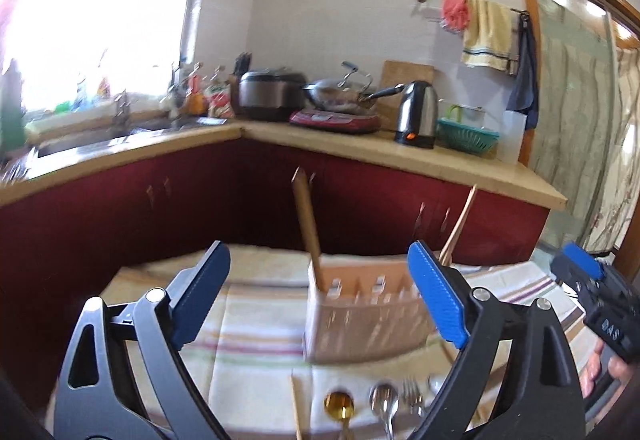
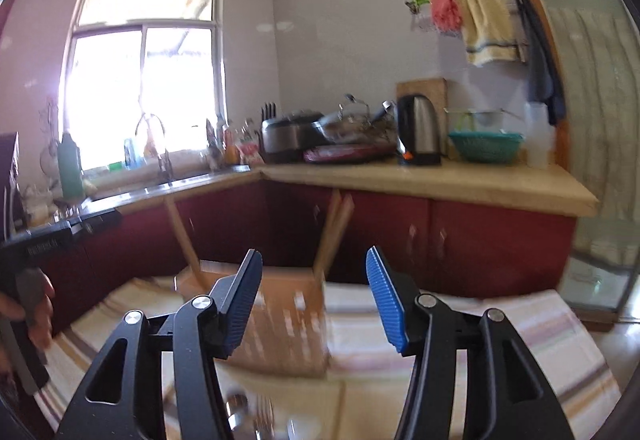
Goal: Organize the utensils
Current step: 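Open the left tool to release its chopstick while the right tool opens too, then move both tools down to the remaining wooden chopsticks on the cloth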
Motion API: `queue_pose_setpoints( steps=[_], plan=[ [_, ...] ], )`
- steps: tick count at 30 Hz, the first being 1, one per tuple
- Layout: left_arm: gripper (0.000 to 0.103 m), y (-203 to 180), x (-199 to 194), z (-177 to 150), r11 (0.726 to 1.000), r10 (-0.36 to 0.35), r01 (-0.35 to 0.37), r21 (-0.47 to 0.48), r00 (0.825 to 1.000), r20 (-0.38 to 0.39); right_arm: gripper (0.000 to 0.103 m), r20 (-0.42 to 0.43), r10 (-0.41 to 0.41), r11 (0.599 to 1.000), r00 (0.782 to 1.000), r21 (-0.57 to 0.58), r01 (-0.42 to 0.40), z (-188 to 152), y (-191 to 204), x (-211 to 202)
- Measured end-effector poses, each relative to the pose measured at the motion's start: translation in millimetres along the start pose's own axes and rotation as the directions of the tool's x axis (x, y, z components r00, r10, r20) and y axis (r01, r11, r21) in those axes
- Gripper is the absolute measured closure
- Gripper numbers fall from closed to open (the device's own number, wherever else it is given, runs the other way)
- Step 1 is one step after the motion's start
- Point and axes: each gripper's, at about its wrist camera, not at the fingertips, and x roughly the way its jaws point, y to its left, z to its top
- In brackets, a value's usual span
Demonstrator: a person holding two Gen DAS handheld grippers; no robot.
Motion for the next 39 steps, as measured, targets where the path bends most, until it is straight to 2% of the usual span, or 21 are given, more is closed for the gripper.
queue_pose_setpoints(
  steps=[3, 6, 10, 15, 21, 24, 30, 36, 39],
  plan=[
    [0.012, 6.6, -12.4, -32.4, 0.998, 0.037, -0.038, -0.050, 0.999, -0.031, 0.049, -0.028, -0.051, 0.998, 0.998, -0.046, 0.049, -38.5, 2.5, -17.3],
    [0.012, 11.1, -22.3, -66.3, 0.993, 0.106, -0.110, -0.053, 0.992, -0.075, 0.049, -0.051, -0.067, 0.996, 0.996, -0.070, 0.064, -73.6, 3.4, -36.0],
    [0.012, 17.3, -38.9, -105.9, 0.988, 0.136, -0.144, -0.057, 0.984, -0.115, 0.051, -0.094, -0.063, 0.994, 0.994, -0.091, 0.055, -112.9, 7.8, -54.4],
    [0.012, 21.7, -60.7, -145.8, 0.983, 0.181, -0.185, -0.017, 0.973, -0.143, 0.059, -0.162, -0.043, 0.996, 0.986, -0.085, 0.029, -142.5, 12.7, -61.7],
    [0.013, 22.8, -72.3, -183.1, 0.980, 0.195, -0.196, 0.016, 0.957, -0.215, 0.067, -0.245, -0.018, 0.997, 0.969, -0.073, 0.001, -167.7, 19.2, -57.4],
    [0.021, 22.7, -69.5, -195.1, 0.982, 0.188, -0.190, 0.019, 0.947, -0.259, 0.076, -0.283, -0.018, 0.997, 0.959, -0.074, -0.003, -177.2, 18.7, -54.2],
    [0.028, 20.8, -66.3, -213.7, 0.986, 0.166, -0.168, 0.022, 0.936, -0.310, 0.084, -0.324, -0.028, 0.999, 0.946, -0.049, 0.013, -183.6, 12.3, -52.7],
    [0.039, 12.2, -62.7, -225.0, 0.991, 0.133, -0.131, 0.029, 0.926, -0.353, 0.091, -0.326, -0.022, 0.998, 0.945, -0.057, 0.004, -185.1, 14.3, -54.7],
    [0.042, 8.5, -63.0, -227.1, 0.991, 0.137, -0.127, 0.050, 0.927, -0.349, 0.094, -0.327, -0.018, 0.998, 0.945, -0.056, 0.000, -185.2, 14.3, -55.9]
  ],
)
